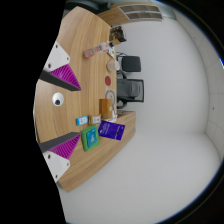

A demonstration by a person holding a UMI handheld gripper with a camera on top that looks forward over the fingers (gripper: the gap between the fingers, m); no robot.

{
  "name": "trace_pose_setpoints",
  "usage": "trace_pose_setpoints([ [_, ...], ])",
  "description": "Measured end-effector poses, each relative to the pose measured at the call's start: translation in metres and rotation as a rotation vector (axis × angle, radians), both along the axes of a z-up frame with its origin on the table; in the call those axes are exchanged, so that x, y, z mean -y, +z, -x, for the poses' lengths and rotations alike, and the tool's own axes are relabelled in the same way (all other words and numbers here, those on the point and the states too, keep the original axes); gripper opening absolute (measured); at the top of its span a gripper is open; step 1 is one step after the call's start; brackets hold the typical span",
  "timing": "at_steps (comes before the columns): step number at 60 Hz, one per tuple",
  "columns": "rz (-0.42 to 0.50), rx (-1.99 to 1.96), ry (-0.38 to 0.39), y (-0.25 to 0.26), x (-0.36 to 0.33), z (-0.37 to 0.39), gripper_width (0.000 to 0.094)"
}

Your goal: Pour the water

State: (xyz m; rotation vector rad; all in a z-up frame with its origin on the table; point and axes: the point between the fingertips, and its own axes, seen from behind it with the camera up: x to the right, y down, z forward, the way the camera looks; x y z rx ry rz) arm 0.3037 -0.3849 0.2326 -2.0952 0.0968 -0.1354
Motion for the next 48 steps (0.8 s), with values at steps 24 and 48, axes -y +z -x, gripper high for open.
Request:
trace_pose_setpoints([
  [24, 0.038, -0.003, 0.112, -0.050, -0.012, 0.090, 0.0857],
  [48, -0.057, -0.066, 0.242, -0.099, -0.125, 0.307, 0.0857],
])
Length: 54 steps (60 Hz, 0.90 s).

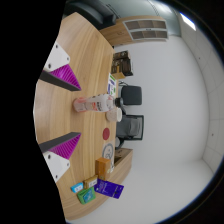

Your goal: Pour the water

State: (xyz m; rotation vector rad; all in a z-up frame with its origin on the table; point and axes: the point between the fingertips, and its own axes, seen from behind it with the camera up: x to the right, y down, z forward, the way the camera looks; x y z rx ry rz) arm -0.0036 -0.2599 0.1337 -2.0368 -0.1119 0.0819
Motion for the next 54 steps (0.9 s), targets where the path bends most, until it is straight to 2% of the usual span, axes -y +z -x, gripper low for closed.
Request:
trace_pose_setpoints([
  [10, -0.046, 0.002, -0.045, -0.026, -0.077, 0.038, 0.0851],
  [17, -0.058, -0.003, -0.069, -0.050, -0.120, 0.047, 0.0782],
  [24, -0.059, -0.018, -0.110, -0.066, -0.148, 0.047, 0.0637],
  [29, -0.076, -0.027, -0.125, -0.069, -0.160, 0.046, 0.0492],
  [31, -0.082, -0.035, -0.132, -0.069, -0.162, 0.046, 0.0490],
  [42, -0.091, 0.002, -0.129, -0.065, -0.167, 0.045, 0.0302],
  [54, -0.140, 0.132, -0.135, -0.019, -0.177, 0.021, 0.0299],
])
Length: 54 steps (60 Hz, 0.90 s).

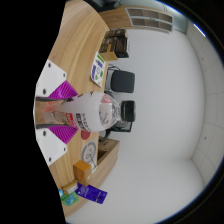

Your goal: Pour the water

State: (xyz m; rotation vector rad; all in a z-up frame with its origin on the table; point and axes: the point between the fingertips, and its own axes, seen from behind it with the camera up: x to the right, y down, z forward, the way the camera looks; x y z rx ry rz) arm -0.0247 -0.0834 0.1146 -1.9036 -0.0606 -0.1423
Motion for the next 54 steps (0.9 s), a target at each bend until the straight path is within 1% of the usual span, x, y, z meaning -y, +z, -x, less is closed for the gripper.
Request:
trace_pose_setpoints([
  [7, -0.022, 0.139, -0.032, 0.036, -0.022, -0.034, 0.0300],
  [15, -0.023, 0.422, -0.066, 0.071, -0.067, -0.089, 0.0299],
  [19, -0.008, 0.571, -0.080, 0.085, -0.094, -0.111, 0.0298],
  [24, 0.047, 0.779, -0.084, 0.089, -0.130, -0.134, 0.0298],
  [31, 0.118, 1.090, -0.060, 0.091, -0.184, -0.156, 0.0297],
  [38, 0.193, 1.427, -0.023, 0.086, -0.228, -0.160, 0.0296],
  [51, 0.223, 1.921, 0.110, 0.072, -0.270, -0.140, 0.0297],
  [54, 0.212, 1.985, 0.147, 0.067, -0.274, -0.133, 0.0296],
])
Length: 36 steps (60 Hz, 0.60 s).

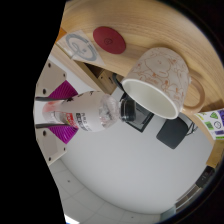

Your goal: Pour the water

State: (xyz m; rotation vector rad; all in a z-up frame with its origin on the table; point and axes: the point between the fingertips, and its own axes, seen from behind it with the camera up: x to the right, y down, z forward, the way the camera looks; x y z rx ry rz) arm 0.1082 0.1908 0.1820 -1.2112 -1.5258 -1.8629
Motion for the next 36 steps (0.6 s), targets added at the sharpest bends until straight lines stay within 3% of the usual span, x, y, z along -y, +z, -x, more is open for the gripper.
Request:
trace_pose_setpoints([
  [9, 0.026, 0.029, 0.064, -0.007, -0.006, 0.014, 0.0296],
  [18, 0.000, -0.163, 0.051, 0.001, 0.000, 0.000, 0.0295],
  [36, -0.110, -1.360, -0.046, 0.014, 0.042, -0.007, 0.0298],
])
